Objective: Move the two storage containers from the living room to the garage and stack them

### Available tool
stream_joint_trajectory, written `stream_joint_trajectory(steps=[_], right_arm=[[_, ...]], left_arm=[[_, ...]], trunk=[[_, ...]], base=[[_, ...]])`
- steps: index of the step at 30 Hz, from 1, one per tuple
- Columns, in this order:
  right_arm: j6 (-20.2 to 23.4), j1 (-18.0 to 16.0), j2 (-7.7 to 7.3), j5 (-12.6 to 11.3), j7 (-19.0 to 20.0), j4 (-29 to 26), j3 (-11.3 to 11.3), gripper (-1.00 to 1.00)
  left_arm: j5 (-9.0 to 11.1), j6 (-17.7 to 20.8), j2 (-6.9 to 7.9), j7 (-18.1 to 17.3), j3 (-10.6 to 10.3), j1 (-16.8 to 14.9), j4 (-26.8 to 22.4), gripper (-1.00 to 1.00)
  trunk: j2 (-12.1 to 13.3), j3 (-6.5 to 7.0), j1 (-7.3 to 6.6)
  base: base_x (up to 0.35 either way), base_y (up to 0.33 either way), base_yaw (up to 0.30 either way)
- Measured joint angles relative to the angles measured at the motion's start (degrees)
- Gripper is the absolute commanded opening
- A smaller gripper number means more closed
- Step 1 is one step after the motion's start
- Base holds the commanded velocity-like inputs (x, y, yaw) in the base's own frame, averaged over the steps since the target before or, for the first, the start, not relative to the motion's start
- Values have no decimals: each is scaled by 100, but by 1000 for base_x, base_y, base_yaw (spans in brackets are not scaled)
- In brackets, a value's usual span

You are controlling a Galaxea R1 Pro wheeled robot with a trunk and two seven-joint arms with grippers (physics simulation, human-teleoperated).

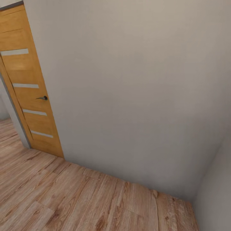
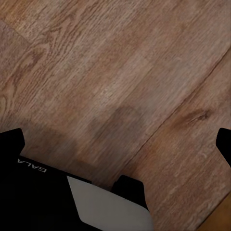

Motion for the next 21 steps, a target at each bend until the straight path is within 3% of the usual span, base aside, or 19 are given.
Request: stream_joint_trajectory(steps=[12, 21], right_arm=[[17, 0, 4, -9, -2, 0, -2, 100], [-11, 0, 4, -5, 7, 0, -3, 100]], left_arm=[[0, 0, 0, -1, 0, 0, 0, 100], [0, 0, 0, -1, 0, 0, 0, 100]], trunk=[[0, 0, 0], [0, 0, 0]], base=[[0, 0, 12], [0, 0, 243]])
